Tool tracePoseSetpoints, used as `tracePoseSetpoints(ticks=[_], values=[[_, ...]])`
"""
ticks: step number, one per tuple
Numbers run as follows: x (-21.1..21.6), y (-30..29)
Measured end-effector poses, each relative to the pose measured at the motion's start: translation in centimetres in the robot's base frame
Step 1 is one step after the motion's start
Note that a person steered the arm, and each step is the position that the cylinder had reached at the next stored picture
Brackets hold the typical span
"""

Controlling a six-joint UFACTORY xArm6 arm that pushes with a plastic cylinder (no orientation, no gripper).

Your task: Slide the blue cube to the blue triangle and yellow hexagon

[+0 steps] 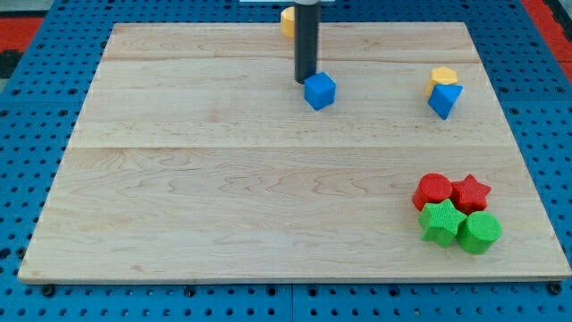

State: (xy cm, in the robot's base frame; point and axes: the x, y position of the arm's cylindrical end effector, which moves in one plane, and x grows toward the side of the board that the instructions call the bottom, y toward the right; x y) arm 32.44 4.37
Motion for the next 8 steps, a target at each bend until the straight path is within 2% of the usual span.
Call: tracePoseSetpoints(ticks=[1, 3, 4, 5, 6, 7, 8], values=[[3.2, 4.7], [6.6, -0.6], [10.9, 0.9], [11.0, 3.3], [8.0, 3.4], [7.8, 4.1], [7.4, 2.3]])
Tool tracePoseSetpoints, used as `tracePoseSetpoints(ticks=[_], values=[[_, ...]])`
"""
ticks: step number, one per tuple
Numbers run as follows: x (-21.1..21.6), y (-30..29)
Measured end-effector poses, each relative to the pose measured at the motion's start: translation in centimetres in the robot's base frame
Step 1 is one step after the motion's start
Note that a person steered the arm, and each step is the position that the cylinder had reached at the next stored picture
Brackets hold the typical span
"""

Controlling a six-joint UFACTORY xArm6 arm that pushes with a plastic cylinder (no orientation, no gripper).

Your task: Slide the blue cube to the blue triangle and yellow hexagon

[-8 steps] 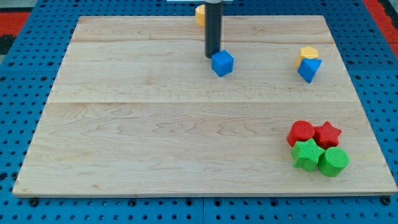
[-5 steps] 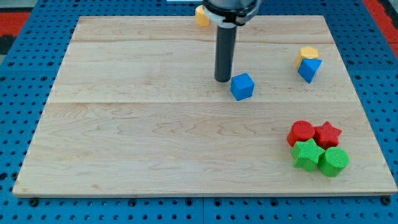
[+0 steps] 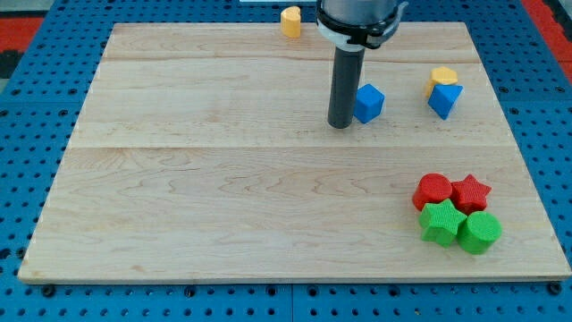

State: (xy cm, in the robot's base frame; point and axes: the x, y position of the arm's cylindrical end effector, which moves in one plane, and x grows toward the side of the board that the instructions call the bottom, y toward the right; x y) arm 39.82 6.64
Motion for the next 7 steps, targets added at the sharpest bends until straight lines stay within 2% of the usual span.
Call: tracePoseSetpoints(ticks=[2, 3, 4, 5, 7], values=[[-4.8, 0.5], [-5.0, 3.7], [-4.5, 5.3], [-2.0, 2.5], [-0.6, 7.5]])
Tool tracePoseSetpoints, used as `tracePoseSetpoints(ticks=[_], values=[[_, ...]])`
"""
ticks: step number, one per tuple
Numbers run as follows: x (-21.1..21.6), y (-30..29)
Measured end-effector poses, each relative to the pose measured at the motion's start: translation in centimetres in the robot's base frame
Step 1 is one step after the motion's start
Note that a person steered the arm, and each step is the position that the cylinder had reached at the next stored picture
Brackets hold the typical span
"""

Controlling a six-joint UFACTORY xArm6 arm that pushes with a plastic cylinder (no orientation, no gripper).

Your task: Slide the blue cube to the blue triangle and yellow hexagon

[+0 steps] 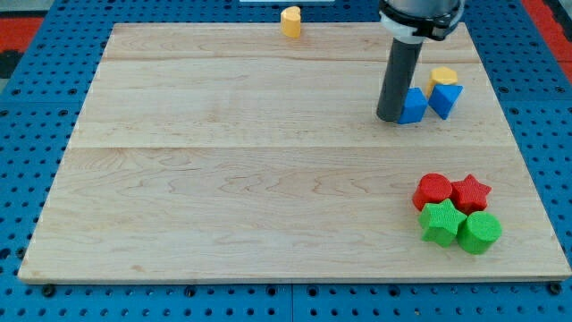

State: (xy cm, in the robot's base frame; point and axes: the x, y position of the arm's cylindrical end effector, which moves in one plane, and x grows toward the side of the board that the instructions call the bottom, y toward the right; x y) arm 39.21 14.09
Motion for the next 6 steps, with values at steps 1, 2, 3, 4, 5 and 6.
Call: tracePoseSetpoints(ticks=[1, 2, 3, 4, 5, 6], values=[[0.0, 1.3], [-0.1, 2.3], [0.0, -2.5], [-1.9, -9.0], [-8.7, -7.0], [-15.3, -4.8]])
